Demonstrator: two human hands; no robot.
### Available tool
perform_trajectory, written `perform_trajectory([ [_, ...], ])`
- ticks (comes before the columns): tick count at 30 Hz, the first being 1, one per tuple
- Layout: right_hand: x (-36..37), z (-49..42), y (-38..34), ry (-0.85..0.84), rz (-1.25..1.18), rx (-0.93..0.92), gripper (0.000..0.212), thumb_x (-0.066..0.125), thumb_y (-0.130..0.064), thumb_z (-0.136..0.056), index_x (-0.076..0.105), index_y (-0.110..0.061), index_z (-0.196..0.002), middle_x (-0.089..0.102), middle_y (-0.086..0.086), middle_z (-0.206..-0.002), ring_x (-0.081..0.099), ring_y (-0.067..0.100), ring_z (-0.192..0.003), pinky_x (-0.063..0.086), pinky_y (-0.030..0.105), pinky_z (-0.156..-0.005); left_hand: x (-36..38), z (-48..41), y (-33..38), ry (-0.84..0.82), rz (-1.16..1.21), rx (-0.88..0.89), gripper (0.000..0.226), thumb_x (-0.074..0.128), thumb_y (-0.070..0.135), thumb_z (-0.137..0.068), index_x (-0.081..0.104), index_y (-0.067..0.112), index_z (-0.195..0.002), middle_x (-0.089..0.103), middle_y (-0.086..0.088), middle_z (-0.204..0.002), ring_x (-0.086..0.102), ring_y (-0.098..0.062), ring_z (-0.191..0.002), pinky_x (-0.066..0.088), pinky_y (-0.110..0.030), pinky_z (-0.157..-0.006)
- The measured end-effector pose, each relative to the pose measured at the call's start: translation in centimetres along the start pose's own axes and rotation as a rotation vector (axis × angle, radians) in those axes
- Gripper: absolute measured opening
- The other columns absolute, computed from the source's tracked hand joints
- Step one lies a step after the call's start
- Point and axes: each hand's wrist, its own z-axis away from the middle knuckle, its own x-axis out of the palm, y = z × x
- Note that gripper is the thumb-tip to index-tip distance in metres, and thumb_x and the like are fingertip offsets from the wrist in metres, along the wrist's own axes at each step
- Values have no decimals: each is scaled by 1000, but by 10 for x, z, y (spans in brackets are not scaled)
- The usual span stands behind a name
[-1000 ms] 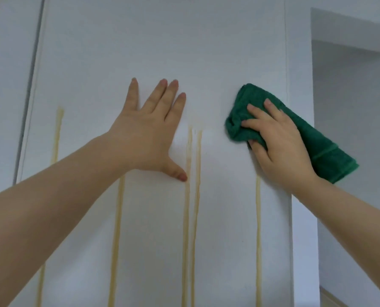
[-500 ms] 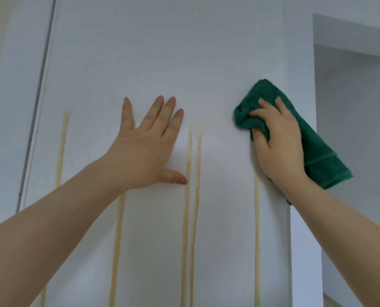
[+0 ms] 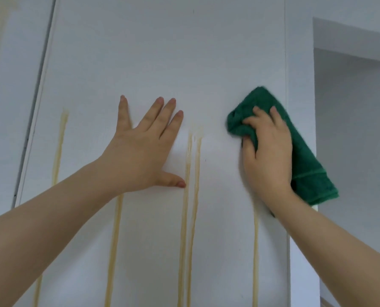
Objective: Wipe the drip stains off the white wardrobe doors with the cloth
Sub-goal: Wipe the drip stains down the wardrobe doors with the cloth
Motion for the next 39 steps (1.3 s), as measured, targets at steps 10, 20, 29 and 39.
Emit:
perform_trajectory([
  [10, 1, -22, 5, 37, -5, 31, 27, 47, -19, -83, 63, -4, -99, 55, 10, -131, 34, 33, -134, 20, 35, -109, 4, 0, -3, 215, 73, 42, 113, 14, 86, -65, -19, 11, -142, -17, -11, -155, -9, -23, -145, -8, -66, -104],
  [20, 2, -37, 10, 221, -39, -71, 32, 56, -27, -86, 60, 0, -69, 68, 15, -93, 56, 30, -106, 32, 33, -101, -2, 2, -1, 14, 23, 7, 116, 20, 85, -62, -39, 13, -131, -37, -6, -148, -32, -19, -138, -18, -62, -103],
  [29, -13, -10, 28, -105, 216, -607, 43, 40, -43, -96, 57, -14, -122, 65, 10, -114, 47, 32, -119, 31, 50, -105, -1, 3, -2, 4, 48, 16, 110, 14, 84, -59, -41, 16, -125, -45, -1, -139, -42, -13, -122, -18, -64, -102],
  [39, -18, -30, 12, -274, 203, -435, 52, 32, -43, -91, 54, -18, -131, 52, 0, -135, 35, 28, -133, 24, 53, -106, 2, 2, -4, 16, 80, 21, 110, 12, 85, -56, -43, 19, -124, -50, 2, -129, -43, -12, -122, -18, -63, -103],
])
